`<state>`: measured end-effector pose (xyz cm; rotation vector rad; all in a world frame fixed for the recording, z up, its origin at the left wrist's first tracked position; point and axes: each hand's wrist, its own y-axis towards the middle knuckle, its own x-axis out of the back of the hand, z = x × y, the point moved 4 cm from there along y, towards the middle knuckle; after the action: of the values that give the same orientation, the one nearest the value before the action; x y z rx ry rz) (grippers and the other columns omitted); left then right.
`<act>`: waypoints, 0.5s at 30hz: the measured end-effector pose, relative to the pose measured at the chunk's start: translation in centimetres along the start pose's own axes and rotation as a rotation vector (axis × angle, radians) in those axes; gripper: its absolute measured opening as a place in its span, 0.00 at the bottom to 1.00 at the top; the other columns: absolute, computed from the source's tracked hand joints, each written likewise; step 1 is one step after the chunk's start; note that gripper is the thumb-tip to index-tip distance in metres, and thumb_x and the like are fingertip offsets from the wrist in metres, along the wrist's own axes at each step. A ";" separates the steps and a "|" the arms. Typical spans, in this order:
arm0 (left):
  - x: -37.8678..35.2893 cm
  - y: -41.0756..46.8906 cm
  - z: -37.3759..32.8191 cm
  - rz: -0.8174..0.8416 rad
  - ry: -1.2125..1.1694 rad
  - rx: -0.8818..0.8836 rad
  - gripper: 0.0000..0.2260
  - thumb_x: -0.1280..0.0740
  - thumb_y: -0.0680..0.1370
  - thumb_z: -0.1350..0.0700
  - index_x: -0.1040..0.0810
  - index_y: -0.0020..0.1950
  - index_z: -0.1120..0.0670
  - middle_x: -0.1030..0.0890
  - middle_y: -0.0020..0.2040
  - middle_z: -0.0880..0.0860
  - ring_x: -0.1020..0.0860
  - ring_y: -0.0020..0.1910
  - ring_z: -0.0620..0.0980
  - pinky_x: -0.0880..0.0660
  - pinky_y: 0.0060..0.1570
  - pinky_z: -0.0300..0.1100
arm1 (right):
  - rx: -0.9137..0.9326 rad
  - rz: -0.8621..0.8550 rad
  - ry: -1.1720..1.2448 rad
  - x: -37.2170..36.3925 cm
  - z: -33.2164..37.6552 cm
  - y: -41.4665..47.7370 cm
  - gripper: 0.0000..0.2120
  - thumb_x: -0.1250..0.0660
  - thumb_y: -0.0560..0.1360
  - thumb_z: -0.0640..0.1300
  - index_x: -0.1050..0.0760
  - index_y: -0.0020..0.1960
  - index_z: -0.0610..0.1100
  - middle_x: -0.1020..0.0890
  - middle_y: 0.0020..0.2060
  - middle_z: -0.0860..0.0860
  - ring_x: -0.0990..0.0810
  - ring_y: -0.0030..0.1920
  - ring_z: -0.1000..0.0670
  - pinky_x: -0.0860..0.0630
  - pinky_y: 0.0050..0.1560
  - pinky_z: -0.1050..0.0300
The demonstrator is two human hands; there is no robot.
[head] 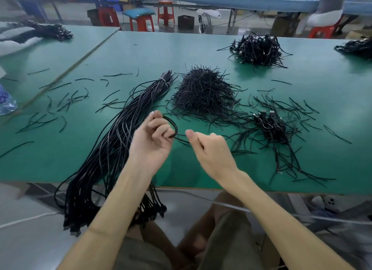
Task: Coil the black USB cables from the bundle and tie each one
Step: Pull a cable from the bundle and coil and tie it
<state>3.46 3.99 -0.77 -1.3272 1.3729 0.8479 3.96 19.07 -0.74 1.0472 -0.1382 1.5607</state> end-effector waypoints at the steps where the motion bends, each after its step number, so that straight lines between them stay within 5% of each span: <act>1: -0.2 -0.4 -0.4 0.044 0.077 0.007 0.16 0.41 0.86 0.52 0.23 0.41 0.53 0.33 0.27 0.44 0.38 0.23 0.43 0.36 0.27 0.36 | -0.027 -0.013 -0.001 0.5 -0.7 0.4 0.26 0.46 0.86 0.54 0.44 0.31 0.49 0.41 0.22 0.55 0.45 0.24 0.50 0.31 0.56 0.53; 3: -0.5 -1.3 -0.9 0.087 0.396 -0.021 0.17 0.40 0.85 0.49 0.27 0.37 0.51 0.42 0.29 0.45 0.45 0.25 0.45 0.43 0.28 0.38 | -0.032 -0.054 -0.026 1.6 -1.5 1.1 0.27 0.44 0.86 0.50 0.45 0.30 0.48 0.42 0.22 0.54 0.45 0.23 0.50 0.29 0.59 0.50; 6: -1.1 -2.2 -0.4 0.200 0.936 -0.027 0.19 0.41 0.85 0.47 0.31 0.36 0.50 0.44 0.30 0.47 0.46 0.27 0.47 0.47 0.31 0.42 | 0.025 -0.141 -0.081 2.5 -1.0 2.4 0.27 0.41 0.86 0.45 0.44 0.29 0.47 0.43 0.21 0.55 0.46 0.25 0.45 0.28 0.46 0.49; 10: -1.2 -2.8 1.8 0.396 1.427 0.030 0.19 0.42 0.86 0.51 0.22 0.40 0.57 0.25 0.30 0.53 0.30 0.29 0.53 0.32 0.34 0.43 | 0.037 -0.215 -0.129 2.3 1.0 3.3 0.26 0.39 0.84 0.46 0.39 0.28 0.45 0.37 0.21 0.52 0.44 0.27 0.41 0.28 0.39 0.46; 12: -0.9 -2.6 2.6 0.414 1.524 -0.030 0.17 0.42 0.86 0.57 0.18 0.47 0.63 0.15 0.39 0.53 0.17 0.39 0.52 0.23 0.43 0.43 | -0.016 -0.197 -0.088 2.0 1.1 3.1 0.26 0.40 0.84 0.48 0.39 0.28 0.46 0.33 0.22 0.50 0.41 0.28 0.39 0.27 0.40 0.43; 15: -0.2 -2.2 2.4 0.247 1.482 -0.248 0.12 0.40 0.84 0.56 0.16 0.52 0.53 0.12 0.47 0.45 0.15 0.48 0.44 0.21 0.52 0.38 | -0.163 -0.165 0.057 1.8 0.4 2.6 0.28 0.42 0.85 0.51 0.35 0.30 0.38 0.27 0.24 0.44 0.31 0.29 0.38 0.28 0.37 0.41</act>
<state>5.99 6.00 -0.82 -2.1310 2.6237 0.0182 2.14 19.35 1.85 0.8638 -0.1344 1.4036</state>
